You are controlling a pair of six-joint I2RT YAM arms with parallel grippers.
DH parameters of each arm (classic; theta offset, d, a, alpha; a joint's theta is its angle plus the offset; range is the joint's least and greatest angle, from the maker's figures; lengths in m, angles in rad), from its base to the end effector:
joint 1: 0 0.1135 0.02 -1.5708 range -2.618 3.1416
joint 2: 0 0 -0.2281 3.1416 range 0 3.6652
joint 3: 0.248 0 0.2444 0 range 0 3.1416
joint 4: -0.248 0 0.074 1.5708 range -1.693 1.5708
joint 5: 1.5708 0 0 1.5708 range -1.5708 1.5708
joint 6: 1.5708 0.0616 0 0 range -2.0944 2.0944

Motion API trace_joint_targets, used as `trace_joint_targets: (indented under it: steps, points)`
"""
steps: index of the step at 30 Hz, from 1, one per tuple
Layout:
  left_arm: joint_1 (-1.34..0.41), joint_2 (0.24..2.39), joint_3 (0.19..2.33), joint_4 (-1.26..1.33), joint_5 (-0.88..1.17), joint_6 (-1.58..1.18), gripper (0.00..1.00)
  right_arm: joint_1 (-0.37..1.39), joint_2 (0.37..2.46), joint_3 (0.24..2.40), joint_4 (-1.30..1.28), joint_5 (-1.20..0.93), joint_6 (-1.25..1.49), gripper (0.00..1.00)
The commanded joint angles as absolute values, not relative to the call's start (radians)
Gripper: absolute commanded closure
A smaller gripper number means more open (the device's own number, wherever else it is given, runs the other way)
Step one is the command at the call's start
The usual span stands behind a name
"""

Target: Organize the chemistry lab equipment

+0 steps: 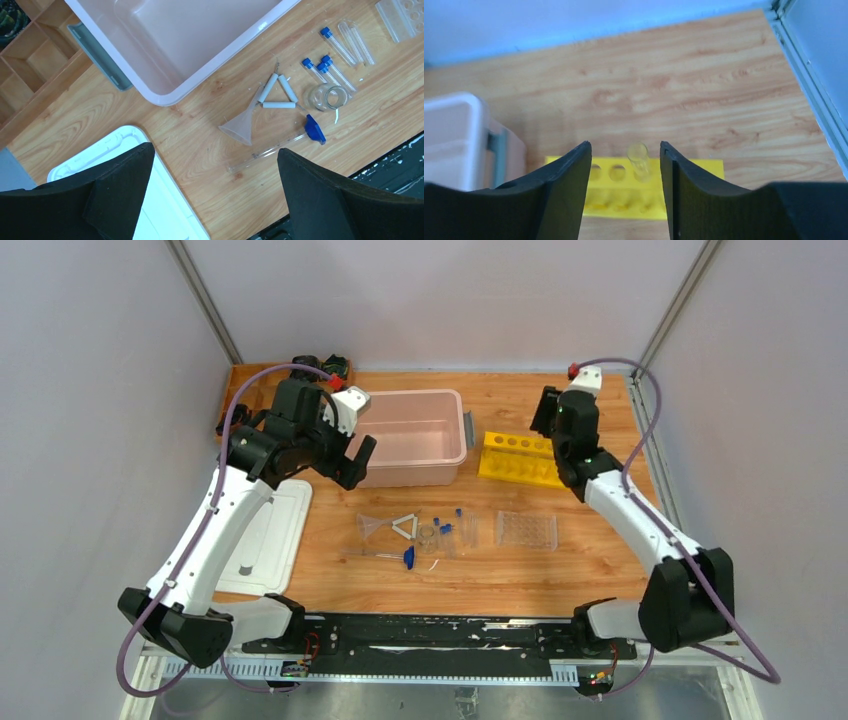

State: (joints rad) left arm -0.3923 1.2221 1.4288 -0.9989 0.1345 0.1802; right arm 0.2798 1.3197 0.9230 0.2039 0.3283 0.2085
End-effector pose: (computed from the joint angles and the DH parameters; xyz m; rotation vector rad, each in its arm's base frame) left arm 0.2338 -0.1057 0.3391 0.7315 2.2535 -0.2615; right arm 0.3273 0.0734 0.2729 0.1750 1.7449 0.0667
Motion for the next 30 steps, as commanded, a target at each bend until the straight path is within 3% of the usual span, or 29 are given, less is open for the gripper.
trace_joint_targets:
  steps: [1,7,11,20,30]
  points:
    - [-0.390,1.194,1.450,-1.002,0.139,0.189,0.00,0.291,1.237,1.143,-0.149,0.371,0.342,0.46]
    - [-0.390,1.205,1.462,-1.001,0.125,0.174,0.00,0.413,1.229,1.286,-0.434,0.361,0.338,0.58]
    - [-0.388,1.209,1.468,-0.999,0.121,0.163,0.00,0.527,1.288,1.275,-0.511,0.233,0.395,0.63]
    - [-0.375,1.197,1.454,-1.001,0.114,0.160,0.00,0.626,1.512,1.131,-0.451,0.021,0.562,0.76]
    - [-0.353,1.183,1.443,-1.001,0.120,0.179,0.00,0.665,1.609,1.039,-0.392,0.072,0.664,0.84]
